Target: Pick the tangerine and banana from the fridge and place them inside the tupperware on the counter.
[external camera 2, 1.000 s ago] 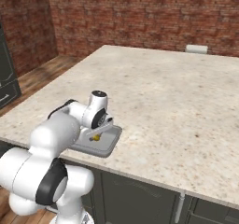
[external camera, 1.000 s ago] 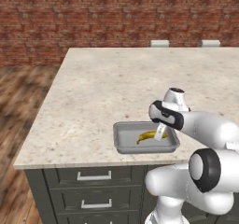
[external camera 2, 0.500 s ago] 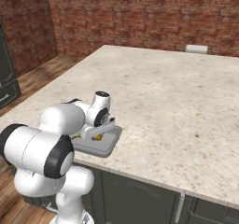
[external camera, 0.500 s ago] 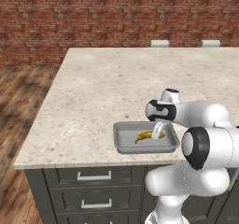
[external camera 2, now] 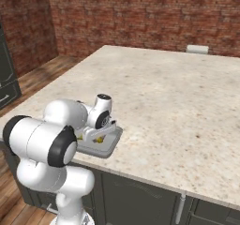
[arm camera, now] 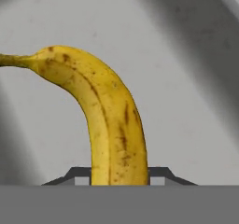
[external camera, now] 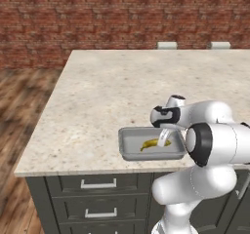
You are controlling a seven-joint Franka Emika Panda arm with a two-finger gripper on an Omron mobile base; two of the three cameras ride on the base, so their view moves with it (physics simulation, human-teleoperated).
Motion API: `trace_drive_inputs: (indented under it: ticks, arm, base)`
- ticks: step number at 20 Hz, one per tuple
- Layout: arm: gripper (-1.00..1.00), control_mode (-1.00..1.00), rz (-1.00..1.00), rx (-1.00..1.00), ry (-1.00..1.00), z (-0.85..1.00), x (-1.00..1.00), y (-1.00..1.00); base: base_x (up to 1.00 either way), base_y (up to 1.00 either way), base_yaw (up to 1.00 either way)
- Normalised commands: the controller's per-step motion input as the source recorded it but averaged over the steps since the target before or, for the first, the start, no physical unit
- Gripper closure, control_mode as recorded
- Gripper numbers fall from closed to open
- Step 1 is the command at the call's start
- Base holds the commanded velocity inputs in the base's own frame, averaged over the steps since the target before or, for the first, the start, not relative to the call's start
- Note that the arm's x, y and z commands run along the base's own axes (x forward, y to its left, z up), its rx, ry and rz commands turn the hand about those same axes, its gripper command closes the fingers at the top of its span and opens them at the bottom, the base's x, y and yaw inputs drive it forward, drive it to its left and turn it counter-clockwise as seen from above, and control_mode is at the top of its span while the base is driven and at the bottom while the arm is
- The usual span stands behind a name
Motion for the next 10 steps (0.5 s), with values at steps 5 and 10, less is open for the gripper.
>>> trace_drive_inputs:
  ticks: [5, 10]
  arm:
    - [1.0, -1.0, 0.0, 0.0, 0.0, -0.2, 0.05, 0.01]
    - [1.0, -1.0, 0.0, 0.0, 0.0, -0.21, 0.05, 0.0]
  base:
    - [0.0, 0.0, 0.0]
    - [0.0, 0.0, 0.0]
